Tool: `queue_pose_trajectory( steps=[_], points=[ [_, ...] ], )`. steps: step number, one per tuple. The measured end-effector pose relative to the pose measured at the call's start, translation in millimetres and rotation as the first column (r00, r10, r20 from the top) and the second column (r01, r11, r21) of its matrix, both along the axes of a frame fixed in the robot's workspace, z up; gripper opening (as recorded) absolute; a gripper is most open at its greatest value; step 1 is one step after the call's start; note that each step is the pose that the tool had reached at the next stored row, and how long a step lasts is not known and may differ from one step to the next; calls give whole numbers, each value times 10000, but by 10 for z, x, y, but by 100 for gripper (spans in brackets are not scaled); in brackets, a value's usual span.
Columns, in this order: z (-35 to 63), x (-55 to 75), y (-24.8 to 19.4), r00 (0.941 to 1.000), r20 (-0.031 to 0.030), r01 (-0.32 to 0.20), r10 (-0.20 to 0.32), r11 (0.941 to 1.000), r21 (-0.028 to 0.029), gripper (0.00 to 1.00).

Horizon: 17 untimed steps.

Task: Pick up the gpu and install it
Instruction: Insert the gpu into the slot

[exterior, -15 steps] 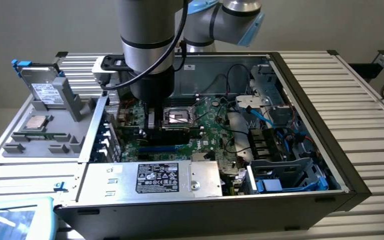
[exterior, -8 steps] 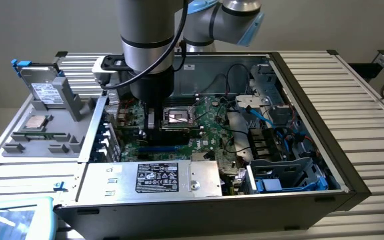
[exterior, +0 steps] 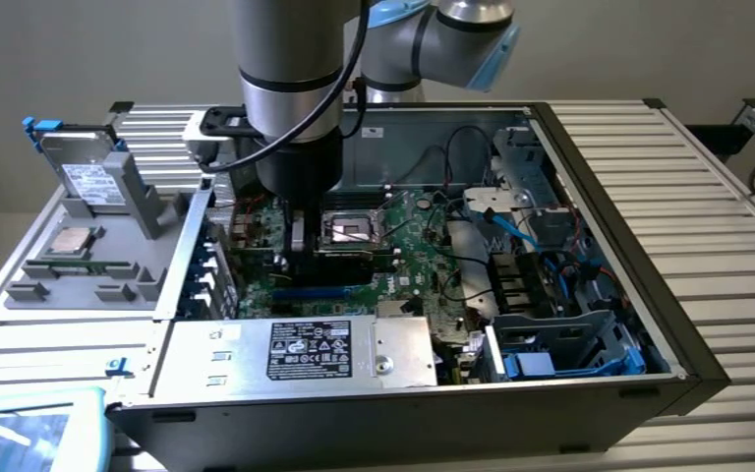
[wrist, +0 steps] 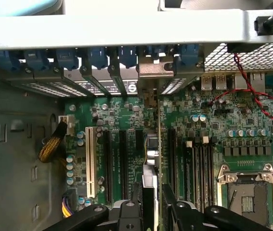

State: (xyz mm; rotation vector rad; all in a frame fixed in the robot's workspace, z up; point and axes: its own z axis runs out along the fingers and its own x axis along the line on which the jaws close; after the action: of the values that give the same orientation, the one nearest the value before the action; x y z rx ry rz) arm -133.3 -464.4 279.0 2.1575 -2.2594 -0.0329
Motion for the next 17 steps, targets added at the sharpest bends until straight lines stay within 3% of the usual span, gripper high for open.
queue_pose_trajectory(
  steps=[17],
  points=[
    [-106, -11, 8, 10000, -1, 0, 0, 10000, -1, 27]
  ],
)
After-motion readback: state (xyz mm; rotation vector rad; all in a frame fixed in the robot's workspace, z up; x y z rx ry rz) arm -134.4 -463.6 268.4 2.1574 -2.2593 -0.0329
